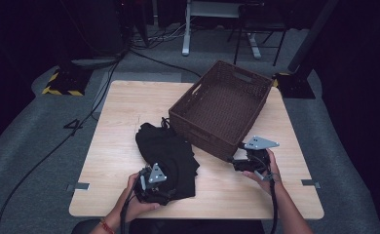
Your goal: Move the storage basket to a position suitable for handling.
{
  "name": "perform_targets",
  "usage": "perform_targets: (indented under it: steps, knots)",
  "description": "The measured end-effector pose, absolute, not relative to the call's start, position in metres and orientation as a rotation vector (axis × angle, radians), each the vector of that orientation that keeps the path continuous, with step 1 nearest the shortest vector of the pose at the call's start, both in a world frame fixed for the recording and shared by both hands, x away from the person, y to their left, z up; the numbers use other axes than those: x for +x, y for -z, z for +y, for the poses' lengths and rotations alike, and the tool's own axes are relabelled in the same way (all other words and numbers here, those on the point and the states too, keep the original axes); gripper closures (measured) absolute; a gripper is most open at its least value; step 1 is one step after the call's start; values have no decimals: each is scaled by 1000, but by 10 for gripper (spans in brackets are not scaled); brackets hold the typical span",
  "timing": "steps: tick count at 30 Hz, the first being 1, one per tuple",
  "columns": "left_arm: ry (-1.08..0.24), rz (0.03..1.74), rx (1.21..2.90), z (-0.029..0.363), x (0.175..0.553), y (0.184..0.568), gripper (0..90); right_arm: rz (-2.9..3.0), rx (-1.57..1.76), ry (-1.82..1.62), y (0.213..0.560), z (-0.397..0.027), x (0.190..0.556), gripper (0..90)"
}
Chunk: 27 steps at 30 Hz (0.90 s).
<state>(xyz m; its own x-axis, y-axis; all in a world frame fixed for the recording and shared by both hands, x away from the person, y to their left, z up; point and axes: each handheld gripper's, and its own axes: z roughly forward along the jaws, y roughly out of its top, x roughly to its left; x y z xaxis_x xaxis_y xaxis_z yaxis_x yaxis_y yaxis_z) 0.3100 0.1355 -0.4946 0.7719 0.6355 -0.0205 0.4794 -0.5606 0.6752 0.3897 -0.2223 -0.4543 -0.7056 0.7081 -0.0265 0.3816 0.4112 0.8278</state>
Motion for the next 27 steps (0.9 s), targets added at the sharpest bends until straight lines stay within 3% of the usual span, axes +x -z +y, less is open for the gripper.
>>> perform_targets:
  steps: [8, 11, 19, 20, 27]
  knots:
    - [-194, 718, 2287, 109, 305, 492, 180, 2313, 900, -1237, 455, -224, 381, 315]
    - [-190, 688, 2277, 110, 304, 485, 219, 2297, 918, -1232, 455, -235, 379, 317]
    - [-318, 677, 2213, 140, 314, 455, 238, 2191, 1032, -1202, 448, -269, 396, 320]
    - [-397, 665, 2240, 149, 323, 453, 239, 2193, 1033, -1188, 447, -270, 400, 321]
    - [-347, 674, 2270, 163, 362, 470, 270, 2212, 1070, -1175, 449, -274, 433, 309]
